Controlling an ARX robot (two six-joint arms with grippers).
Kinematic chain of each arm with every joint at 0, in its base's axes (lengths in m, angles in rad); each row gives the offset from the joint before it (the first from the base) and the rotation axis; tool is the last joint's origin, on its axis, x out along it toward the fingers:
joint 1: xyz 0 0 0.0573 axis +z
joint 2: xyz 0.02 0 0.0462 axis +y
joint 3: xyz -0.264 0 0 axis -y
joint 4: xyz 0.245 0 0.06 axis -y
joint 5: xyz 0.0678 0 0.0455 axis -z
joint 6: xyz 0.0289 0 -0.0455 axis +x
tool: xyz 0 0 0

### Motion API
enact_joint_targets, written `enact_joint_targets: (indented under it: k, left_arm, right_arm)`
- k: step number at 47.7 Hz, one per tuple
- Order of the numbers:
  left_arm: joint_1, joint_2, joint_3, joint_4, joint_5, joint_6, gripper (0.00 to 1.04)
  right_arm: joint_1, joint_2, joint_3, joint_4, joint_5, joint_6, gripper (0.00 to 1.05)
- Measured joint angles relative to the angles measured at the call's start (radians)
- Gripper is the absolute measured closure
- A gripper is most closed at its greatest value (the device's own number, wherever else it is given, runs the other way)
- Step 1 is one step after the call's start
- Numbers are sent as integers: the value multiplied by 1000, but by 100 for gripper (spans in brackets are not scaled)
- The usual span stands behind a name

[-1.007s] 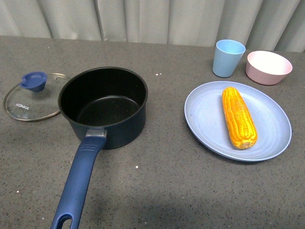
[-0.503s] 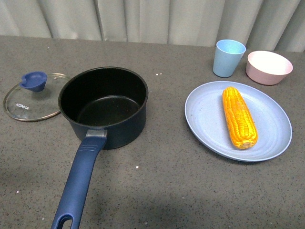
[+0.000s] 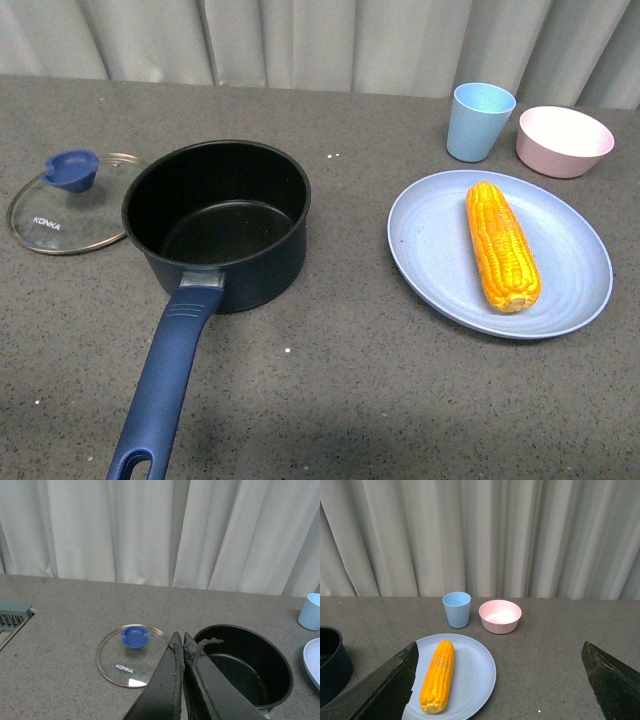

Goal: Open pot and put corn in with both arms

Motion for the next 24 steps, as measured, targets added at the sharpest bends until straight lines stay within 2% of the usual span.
enact_joint_targets:
  k: [7,24]
  left_arm:
    - [0,-109,0,-101,0,0,101]
    - [0,-244,0,-232,0,0,101]
  right_arm:
    - [0,0,0,0,0,0,9]
    - [0,0,0,0,0,0,9]
